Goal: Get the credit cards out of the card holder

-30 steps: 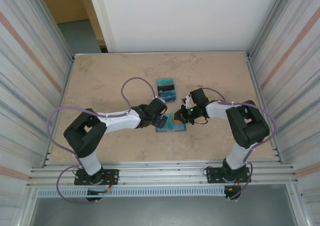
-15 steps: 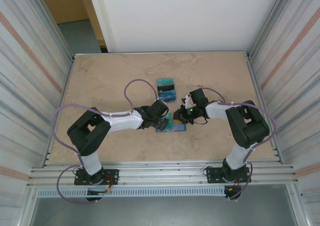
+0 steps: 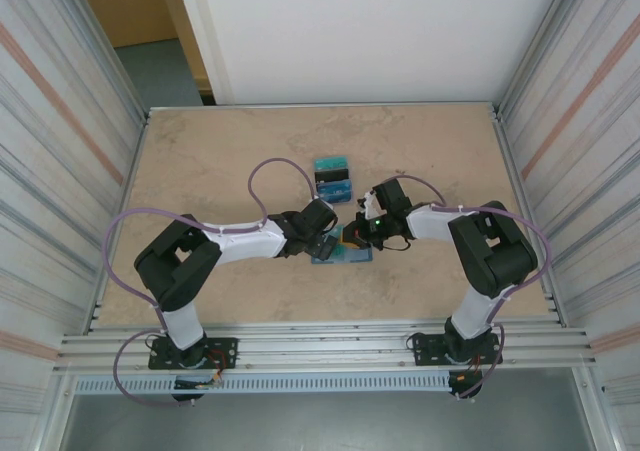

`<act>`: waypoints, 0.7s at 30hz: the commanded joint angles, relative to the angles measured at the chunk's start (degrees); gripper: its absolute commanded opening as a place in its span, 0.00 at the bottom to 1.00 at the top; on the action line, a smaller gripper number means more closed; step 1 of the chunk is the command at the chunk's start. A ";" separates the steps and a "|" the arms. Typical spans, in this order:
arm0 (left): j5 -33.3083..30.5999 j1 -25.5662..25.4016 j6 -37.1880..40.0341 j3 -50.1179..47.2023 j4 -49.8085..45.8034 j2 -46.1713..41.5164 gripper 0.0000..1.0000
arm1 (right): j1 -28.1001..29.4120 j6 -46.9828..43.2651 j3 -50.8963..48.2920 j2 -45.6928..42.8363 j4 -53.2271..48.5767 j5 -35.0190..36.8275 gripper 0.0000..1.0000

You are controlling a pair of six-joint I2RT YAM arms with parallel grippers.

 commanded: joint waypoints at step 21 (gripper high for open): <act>10.25 2.95 7.45 -2.00 0.60 -20.31 0.99 | 1.82 -27.05 10.51 -20.92 -27.82 10.96 0.00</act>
